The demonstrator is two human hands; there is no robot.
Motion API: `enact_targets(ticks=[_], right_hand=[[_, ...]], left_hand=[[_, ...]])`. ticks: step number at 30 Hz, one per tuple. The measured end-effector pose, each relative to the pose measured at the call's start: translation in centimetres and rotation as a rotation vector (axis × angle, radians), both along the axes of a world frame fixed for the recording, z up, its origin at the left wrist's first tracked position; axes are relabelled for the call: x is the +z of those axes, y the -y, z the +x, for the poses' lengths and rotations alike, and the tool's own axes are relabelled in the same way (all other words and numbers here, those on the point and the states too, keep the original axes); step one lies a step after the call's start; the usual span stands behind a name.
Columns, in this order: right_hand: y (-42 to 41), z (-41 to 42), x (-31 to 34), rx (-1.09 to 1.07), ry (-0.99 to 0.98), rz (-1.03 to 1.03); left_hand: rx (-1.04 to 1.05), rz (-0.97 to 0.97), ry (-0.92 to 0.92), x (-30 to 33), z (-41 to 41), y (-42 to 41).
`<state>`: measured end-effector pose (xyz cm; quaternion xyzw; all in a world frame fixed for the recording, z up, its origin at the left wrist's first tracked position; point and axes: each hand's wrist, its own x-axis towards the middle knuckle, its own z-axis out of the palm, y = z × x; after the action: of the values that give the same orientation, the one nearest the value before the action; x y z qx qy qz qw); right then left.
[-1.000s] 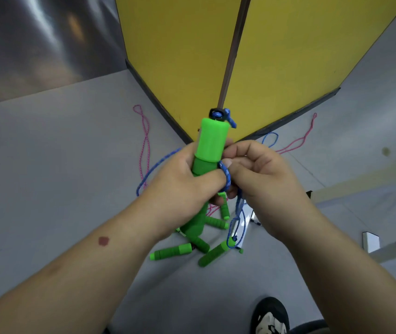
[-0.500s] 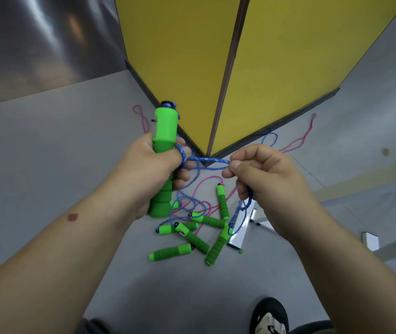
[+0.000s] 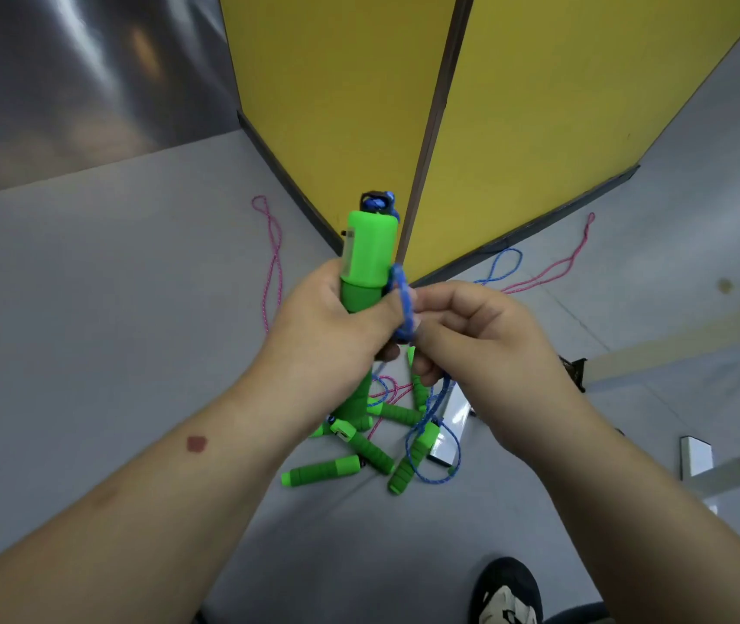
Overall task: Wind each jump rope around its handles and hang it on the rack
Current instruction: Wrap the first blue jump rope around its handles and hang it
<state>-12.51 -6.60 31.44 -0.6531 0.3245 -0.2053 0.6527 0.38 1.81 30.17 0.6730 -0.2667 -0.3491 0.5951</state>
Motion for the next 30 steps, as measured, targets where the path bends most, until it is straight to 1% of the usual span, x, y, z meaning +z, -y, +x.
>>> enact_targets(ticks=[3,5,7,9,11,13,17,20,21,23,26,28,30], right_hand=[[0.4,-0.4,0.3,-0.007,-0.020,0.021],[1.0,-0.7,0.5,-0.009,-0.042,-0.006],[1.3,-0.8,0.5,-0.038,-0.034,-0.022],[1.2,-0.7,0.4,-0.065,-0.009,-0.028],[0.7,-0.3,0.2,-0.056,0.002,-0.040],[0.3,0.1,0.0,-0.037,0.005,-0.047],[0.2,0.0,0.1,0.009,-0.007,-0.020],[0.9,-0.6,0.2,0.012,-0.044,-0.008],[1.2,-0.8,0.2,0.002,-0.053,-0.016],[1.5,-0.9,0.3,-0.027,-0.048,-0.037],[1.0,-0.4,0.2,-0.030,-0.026,-0.041],[0.6,0.0,-0.1,-0.018,-0.036,-0.058],[0.5,0.0,-0.1,-0.014,-0.041,-0.056]], left_hand=[[0.171,0.016,0.084,0.1,1.7,0.1],[0.297,-0.003,0.074,0.0,3.3,0.0],[0.356,0.003,0.064,-0.1,4.2,-0.2],[0.271,-0.016,-0.021,0.2,3.5,-0.3],[0.089,-0.038,-0.137,0.3,1.8,-0.2],[-0.015,-0.014,-0.132,-0.2,0.3,0.0],[0.040,0.001,-0.041,-0.6,0.4,0.1],[0.152,-0.016,0.010,-0.2,2.2,0.0],[0.199,-0.022,0.017,0.0,2.9,-0.1],[0.253,-0.047,-0.026,0.1,3.5,-0.2],[0.122,-0.068,-0.131,0.2,1.9,-0.1],[0.046,-0.024,-0.091,-0.1,0.6,0.0],[0.062,0.018,-0.043,-0.4,0.6,0.1]])
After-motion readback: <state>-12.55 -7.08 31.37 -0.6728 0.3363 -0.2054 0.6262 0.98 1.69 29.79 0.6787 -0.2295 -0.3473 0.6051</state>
